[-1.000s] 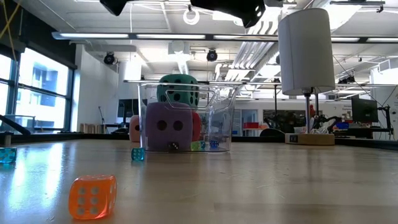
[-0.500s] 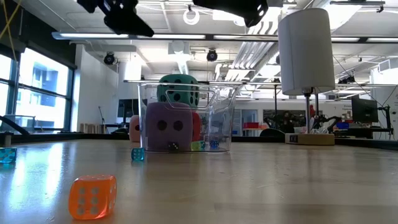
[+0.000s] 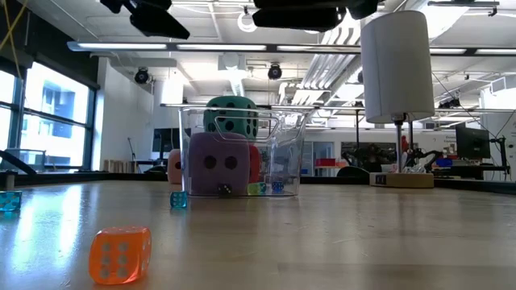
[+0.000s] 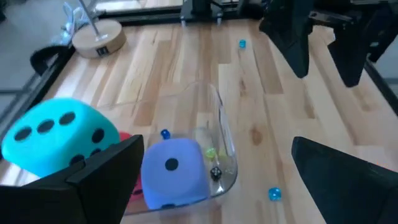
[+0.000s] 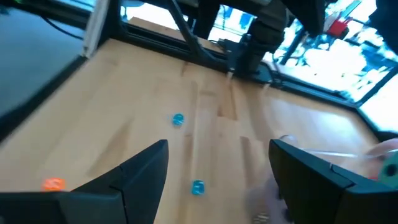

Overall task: Pick & Place Dice
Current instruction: Put the large pink die into the transparent bin

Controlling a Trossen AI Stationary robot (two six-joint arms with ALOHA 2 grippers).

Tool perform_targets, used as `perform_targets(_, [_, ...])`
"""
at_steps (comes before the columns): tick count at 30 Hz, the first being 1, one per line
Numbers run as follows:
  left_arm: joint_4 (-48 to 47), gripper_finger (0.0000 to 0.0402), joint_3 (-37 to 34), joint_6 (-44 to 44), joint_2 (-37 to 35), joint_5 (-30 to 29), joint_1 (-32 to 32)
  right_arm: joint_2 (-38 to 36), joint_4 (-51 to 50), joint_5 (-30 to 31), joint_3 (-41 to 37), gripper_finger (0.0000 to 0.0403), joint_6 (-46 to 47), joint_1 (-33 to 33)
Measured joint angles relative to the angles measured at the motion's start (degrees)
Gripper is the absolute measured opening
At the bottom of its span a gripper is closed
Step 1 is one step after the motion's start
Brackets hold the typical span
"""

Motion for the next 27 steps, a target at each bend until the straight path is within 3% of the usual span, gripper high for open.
perform_targets(11, [0.15,0.0400,0.00,4.49,0.91,-0.49,0.67,0.00,-1.02,10.39,0.00,0.0270,-16.27,-0.04])
perform_targets(17, [0.39,0.0400,0.00,8.89,0.63,-10.73,2.18,-1.44,-5.54,14.60,-0.02,0.0270,-21.56,-0.76])
perform_targets(21, [-3.04,0.0400,1.60,7.73,0.59,-6.33,9.75,-5.58,-10.95,14.27,0.02,0.0270,-18.62,-1.79])
perform_targets(27, [-7.32,0.0400,3.40,11.04,0.59,9.34,25.68,-7.93,-15.78,14.09,0.02,0.0270,-15.31,-3.12])
